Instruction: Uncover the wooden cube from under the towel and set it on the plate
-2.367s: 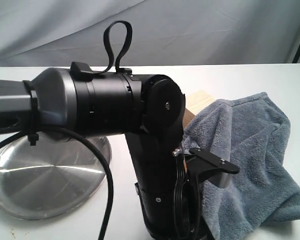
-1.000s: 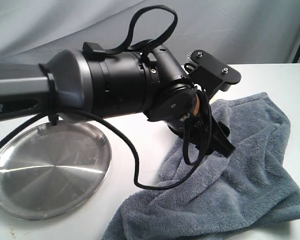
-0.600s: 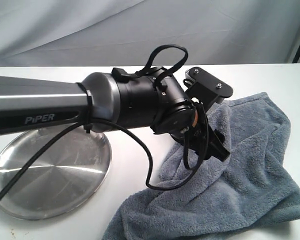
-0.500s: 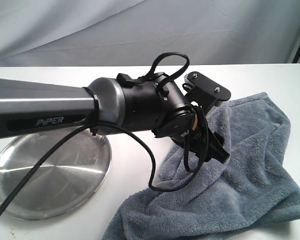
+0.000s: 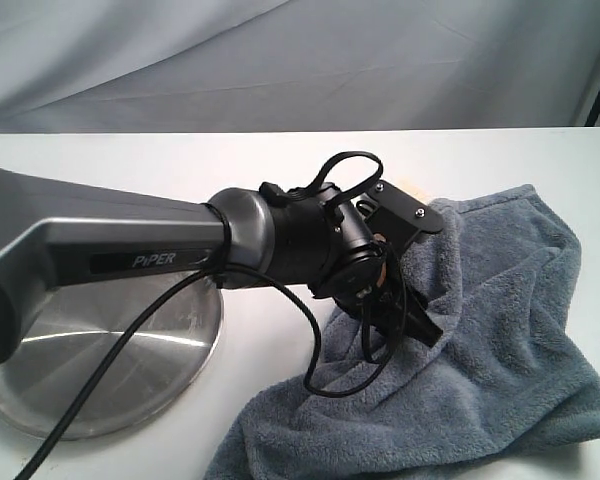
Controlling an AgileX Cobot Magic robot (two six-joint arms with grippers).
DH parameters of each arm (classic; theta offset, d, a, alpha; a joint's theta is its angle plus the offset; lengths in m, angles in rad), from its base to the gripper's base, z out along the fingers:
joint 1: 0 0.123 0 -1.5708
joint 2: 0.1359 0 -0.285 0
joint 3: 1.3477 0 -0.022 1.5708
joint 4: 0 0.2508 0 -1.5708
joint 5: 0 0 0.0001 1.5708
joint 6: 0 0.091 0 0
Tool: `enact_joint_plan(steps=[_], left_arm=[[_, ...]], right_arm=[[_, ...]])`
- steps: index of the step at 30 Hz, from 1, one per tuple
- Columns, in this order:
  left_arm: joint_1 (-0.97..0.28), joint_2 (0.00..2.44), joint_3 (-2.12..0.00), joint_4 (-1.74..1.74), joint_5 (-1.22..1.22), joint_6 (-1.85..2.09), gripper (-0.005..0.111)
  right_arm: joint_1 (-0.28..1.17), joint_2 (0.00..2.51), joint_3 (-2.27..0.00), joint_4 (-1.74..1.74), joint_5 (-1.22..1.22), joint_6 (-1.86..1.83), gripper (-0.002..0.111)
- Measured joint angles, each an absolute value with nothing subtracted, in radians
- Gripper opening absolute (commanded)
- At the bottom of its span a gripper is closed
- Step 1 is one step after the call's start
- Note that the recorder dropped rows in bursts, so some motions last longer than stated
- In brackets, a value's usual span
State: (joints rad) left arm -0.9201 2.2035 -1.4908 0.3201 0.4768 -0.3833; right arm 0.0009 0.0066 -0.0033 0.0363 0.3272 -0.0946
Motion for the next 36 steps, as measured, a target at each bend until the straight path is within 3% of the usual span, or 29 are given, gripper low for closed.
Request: enact_joint_plan(steps=[13, 36], left_arm=[[-0.92, 2.204, -1.491, 0.32, 0.475, -0.386, 0.0], [-0.948, 1.983, -1.491, 0.322, 0.491, -0.263, 0.0]], right_arm=[[0.001, 0.007, -0.003, 0.036, 0.327, -0.095, 0.0], [0.001, 0.007, -0.003, 0.036, 0.327, -0.095, 0.0]])
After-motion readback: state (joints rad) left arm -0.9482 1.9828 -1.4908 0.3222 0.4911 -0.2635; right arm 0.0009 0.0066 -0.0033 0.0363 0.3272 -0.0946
